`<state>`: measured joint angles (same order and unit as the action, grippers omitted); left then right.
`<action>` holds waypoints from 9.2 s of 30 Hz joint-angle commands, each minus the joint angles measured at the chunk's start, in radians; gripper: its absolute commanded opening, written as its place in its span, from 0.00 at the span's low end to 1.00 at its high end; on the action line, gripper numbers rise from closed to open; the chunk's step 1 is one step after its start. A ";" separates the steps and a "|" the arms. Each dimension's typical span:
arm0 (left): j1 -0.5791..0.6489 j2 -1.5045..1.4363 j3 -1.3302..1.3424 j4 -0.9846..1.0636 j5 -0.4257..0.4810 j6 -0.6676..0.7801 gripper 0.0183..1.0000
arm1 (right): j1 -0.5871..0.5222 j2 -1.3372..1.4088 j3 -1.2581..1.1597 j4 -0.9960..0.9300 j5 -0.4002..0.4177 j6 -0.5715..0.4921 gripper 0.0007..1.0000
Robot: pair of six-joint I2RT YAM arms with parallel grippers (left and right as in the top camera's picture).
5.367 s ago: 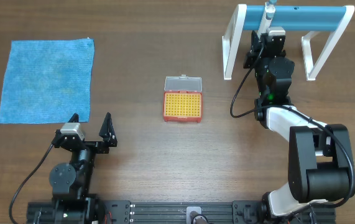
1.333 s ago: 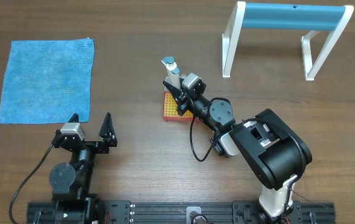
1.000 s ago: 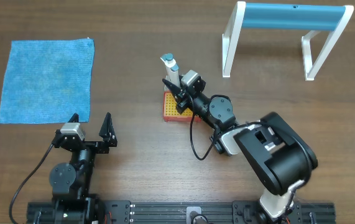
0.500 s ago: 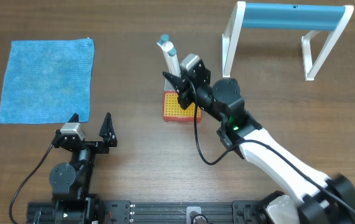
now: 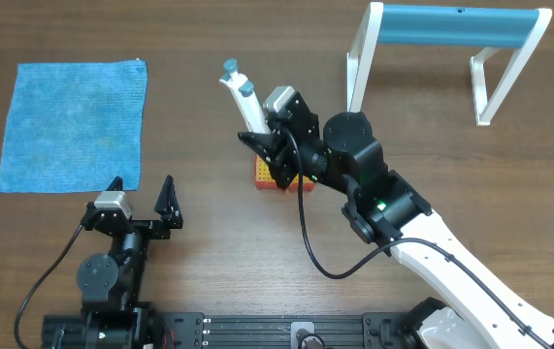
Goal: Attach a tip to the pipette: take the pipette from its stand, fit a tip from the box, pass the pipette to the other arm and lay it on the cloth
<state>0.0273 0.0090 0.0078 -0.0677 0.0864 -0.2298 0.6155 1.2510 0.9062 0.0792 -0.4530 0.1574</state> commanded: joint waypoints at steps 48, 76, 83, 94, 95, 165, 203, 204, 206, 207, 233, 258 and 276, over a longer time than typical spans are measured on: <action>-0.101 1.318 0.795 0.922 1.322 -1.018 0.01 | -0.003 -0.022 0.010 0.034 -0.320 0.568 0.08; 0.495 2.105 2.386 -1.484 0.146 0.075 0.01 | -0.391 -0.022 0.010 -0.588 0.050 0.437 0.97; 0.413 2.509 2.731 -1.581 -0.068 0.231 0.01 | -0.259 -0.010 0.008 -0.602 0.097 0.621 0.97; 0.326 2.586 2.532 -1.288 -0.329 0.392 0.01 | -0.122 0.072 0.008 -0.594 0.154 0.819 0.97; 0.326 2.586 2.511 -1.278 -0.325 0.407 0.01 | -0.122 0.072 0.008 -0.594 0.154 0.819 0.97; 0.194 1.867 2.746 -1.631 0.380 0.155 0.90 | -0.155 -0.876 0.001 -1.169 0.614 0.615 0.97; 0.010 0.868 1.499 -1.291 0.126 0.320 0.90 | -0.464 -1.250 -0.183 -1.377 0.610 0.623 0.97; 0.005 0.834 1.461 -1.219 0.064 0.349 0.90 | -0.464 -1.249 -0.183 -1.377 0.610 0.623 0.97; 0.006 0.700 1.298 -1.015 -0.011 0.348 0.90 | -0.464 -1.249 -0.183 -1.377 0.610 0.623 0.97; 0.006 0.616 1.186 -0.884 -0.011 0.347 0.90 | -0.464 -1.249 -0.183 -1.377 0.610 0.623 0.97; 0.005 -0.006 -0.002 -0.007 -0.001 0.287 0.90 | -0.464 -1.249 -0.183 -1.377 0.610 0.623 0.97; 0.005 -0.005 -0.002 -0.007 -0.001 0.287 0.90 | -0.640 -1.250 -0.728 -0.108 0.600 -0.022 0.97; 0.005 -0.006 -0.002 -0.007 -0.001 0.287 0.90 | -0.619 -1.250 -0.902 -0.151 0.453 -0.055 0.97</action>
<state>0.0357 0.0090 0.0078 -0.0677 0.0929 0.0666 -0.0101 0.0082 0.0082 -0.0669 0.0185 0.1169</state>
